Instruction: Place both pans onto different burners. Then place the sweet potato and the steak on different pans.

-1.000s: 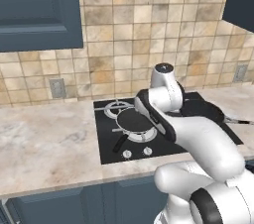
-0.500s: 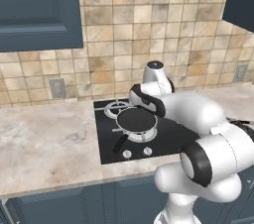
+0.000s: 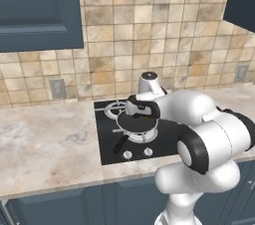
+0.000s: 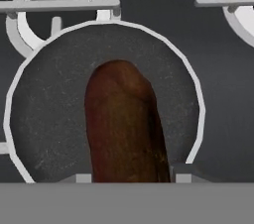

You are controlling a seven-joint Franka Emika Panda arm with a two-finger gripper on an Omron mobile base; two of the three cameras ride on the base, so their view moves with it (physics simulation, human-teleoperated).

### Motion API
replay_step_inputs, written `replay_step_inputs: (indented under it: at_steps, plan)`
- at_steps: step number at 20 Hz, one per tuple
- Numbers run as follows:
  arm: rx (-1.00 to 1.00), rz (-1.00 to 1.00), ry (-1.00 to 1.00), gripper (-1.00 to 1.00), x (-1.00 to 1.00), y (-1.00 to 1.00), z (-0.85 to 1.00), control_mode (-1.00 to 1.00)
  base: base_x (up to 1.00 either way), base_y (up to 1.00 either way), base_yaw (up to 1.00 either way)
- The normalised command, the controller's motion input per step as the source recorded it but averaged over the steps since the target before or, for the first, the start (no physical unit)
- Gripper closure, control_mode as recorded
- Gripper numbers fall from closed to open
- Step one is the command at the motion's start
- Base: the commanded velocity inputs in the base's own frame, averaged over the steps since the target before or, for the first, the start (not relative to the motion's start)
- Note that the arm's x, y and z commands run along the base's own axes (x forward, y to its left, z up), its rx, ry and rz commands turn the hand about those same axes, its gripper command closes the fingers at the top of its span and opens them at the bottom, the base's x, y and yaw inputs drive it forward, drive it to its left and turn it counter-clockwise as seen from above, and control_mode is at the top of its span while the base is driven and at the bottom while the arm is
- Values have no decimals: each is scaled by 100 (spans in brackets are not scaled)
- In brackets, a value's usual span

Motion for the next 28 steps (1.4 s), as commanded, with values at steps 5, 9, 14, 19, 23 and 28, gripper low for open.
replay_step_inputs:
  at_steps: [5, 9, 14, 19, 23, 28]
  plan:
    - [0, 0, 0, 100, 0, 0, -39, -100, 0, 0, 0]
    - [0, 0, -1, 100, 0, 0, -28, -100, 0, 0, 0]
    - [0, 0, 0, -100, 4, 0, -20, -100, 0, 0, 0]
    - [0, 0, 0, -100, 3, 0, 8, -100, 0, 0, 0]
    - [2, 0, -6, -100, 0, -6, 51, -100, 0, 0, 0]
    - [0, 0, -5, -100, -13, -6, 60, -100, 0, 0, 0]
